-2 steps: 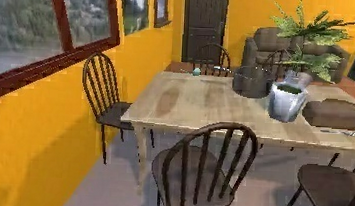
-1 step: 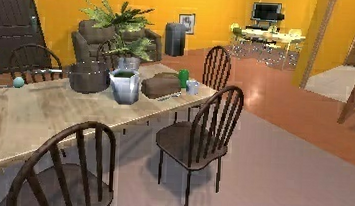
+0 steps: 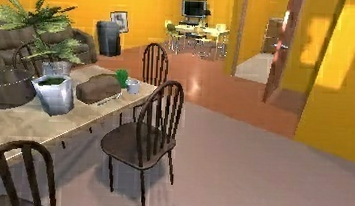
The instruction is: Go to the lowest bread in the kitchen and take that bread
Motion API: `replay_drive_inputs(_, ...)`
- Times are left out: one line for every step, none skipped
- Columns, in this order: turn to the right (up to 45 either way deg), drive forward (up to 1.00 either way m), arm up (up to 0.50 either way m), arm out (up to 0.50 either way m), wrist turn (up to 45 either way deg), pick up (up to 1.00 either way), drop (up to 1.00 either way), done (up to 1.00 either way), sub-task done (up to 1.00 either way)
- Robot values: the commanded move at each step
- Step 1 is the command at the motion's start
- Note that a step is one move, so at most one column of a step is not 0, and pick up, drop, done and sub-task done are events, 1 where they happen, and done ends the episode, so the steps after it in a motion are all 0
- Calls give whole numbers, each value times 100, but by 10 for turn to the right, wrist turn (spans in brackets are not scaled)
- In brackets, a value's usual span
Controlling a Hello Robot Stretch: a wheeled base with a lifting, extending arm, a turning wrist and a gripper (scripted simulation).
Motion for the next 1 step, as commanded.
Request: replay_drive_inputs(30, 0, 0, 0, 0, 0, 0, 0, 0)
